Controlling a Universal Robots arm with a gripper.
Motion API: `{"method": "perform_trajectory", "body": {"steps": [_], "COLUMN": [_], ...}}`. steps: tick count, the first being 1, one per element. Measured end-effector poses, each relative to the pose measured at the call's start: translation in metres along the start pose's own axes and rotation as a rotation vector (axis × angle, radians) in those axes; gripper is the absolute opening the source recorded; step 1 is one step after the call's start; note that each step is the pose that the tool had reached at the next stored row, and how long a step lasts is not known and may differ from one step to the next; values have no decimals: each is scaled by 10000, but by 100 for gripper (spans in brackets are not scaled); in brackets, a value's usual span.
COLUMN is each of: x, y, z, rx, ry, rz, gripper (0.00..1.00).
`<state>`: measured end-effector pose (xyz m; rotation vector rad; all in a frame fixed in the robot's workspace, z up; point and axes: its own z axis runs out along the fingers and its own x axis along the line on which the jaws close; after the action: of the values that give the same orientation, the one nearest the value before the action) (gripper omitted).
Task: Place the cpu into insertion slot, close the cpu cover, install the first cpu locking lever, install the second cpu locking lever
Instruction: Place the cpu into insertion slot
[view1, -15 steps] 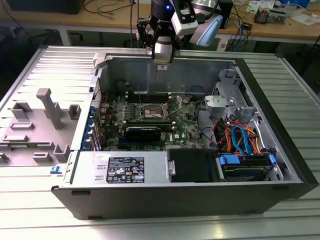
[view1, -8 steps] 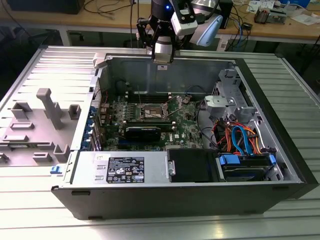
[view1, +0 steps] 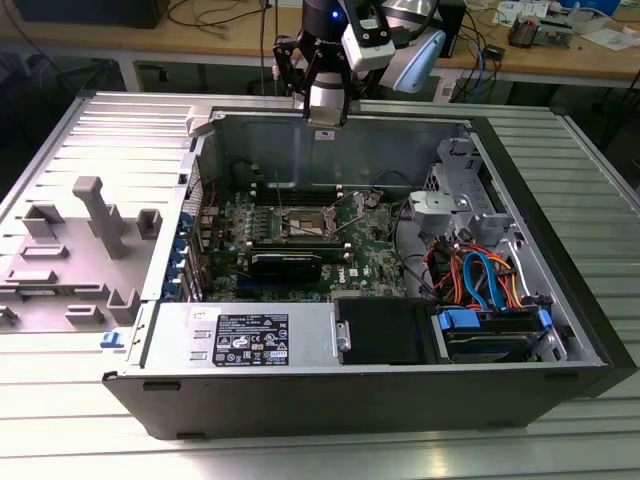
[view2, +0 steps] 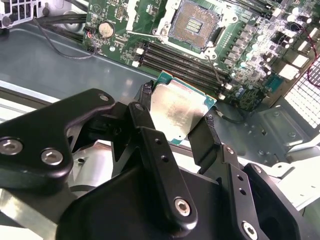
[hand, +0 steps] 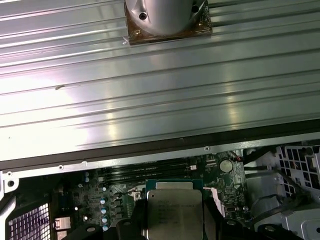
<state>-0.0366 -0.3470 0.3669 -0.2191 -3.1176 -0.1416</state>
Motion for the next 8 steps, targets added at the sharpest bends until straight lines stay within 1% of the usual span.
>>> {"method": "perform_trajectory", "body": {"steps": [8], "x": [0], "y": [0], "z": [1], "rx": [-3], "ry": [-10], "rz": [108], "gripper": [55]}}
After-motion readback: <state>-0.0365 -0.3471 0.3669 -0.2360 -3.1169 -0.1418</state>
